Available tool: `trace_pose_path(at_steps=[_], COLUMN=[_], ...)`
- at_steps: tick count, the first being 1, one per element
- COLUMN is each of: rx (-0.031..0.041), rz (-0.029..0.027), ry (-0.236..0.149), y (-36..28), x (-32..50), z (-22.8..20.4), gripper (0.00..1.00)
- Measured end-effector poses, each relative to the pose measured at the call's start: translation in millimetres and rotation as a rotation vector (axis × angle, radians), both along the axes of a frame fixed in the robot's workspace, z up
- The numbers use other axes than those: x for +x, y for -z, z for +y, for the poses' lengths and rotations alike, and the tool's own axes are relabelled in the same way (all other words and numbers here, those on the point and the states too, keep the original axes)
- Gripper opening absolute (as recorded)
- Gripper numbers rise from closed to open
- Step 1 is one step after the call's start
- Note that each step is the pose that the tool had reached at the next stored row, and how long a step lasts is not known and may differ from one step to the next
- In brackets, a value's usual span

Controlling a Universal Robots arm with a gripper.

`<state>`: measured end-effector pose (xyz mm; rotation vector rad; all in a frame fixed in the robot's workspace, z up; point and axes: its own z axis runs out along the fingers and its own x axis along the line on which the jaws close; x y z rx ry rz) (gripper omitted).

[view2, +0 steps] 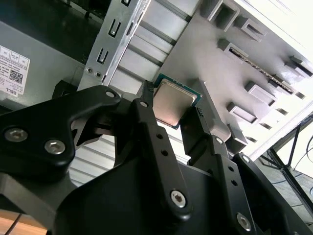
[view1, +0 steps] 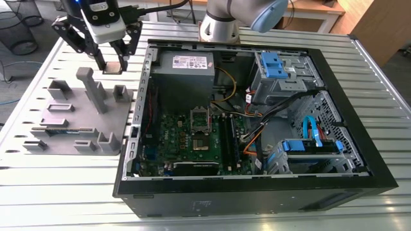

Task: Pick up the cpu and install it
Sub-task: 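Pick up the cpu and move it towards the insertion slot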

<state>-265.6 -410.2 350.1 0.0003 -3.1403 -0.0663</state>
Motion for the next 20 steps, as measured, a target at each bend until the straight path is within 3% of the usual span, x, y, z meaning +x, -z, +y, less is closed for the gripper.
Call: trace_pose_path(at_steps=[10, 20], rx=[0.0001, 0.0001], rz=[0.0000, -0.0002], ry=[0.000, 0.000], y=[0.0, -2.0], x=[15.5, 16.5], z=[0.0, 0.0], gripper=[0.47, 0.47])
